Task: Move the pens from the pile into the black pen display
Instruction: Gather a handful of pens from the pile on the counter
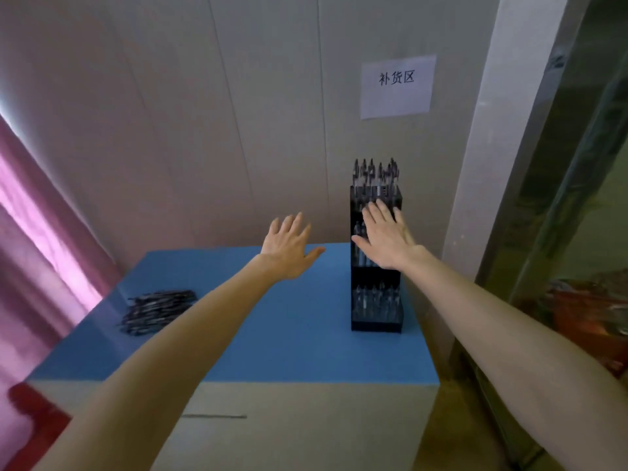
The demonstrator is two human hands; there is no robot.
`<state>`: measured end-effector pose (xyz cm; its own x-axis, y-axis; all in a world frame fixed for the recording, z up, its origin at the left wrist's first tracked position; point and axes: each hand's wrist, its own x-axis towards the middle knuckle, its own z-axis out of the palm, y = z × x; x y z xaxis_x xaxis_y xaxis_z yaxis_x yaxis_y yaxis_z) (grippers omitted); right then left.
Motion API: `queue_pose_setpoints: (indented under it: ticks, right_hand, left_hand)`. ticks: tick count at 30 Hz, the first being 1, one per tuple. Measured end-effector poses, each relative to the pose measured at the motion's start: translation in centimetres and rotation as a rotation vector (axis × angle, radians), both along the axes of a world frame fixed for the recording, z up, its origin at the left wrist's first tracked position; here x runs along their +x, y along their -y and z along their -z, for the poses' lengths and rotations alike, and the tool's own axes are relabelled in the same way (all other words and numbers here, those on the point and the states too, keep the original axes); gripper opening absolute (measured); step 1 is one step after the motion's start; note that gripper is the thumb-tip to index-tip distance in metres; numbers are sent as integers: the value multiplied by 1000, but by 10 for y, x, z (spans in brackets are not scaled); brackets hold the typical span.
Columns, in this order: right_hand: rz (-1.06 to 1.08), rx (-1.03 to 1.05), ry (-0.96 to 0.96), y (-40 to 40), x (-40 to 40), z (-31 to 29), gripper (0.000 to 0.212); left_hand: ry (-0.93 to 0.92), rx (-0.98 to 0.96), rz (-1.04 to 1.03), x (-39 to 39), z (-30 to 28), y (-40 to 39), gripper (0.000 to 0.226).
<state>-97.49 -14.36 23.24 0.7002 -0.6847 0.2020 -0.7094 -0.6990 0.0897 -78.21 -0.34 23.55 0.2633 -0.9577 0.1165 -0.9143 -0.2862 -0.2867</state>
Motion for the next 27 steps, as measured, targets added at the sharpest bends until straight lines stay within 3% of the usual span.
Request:
queue_pose_setpoints:
  ticks: [8,14,18,27]
  right_hand:
    - [-66,-29,52,-67,88,-8,81]
    - [-143,70,17,-128,226,-2,80]
    - [-227,77,-40,-164,326,2,82]
    - [-343,191,-112,-221,465,51,82]
  left_hand:
    - [-49,5,-103,95,5,-107,79]
    - [-210,127,-298,215,18,-203,79]
    - [-309,85,-407,306,21,-259,79]
    - [-401,76,-387,434,56,-317,69]
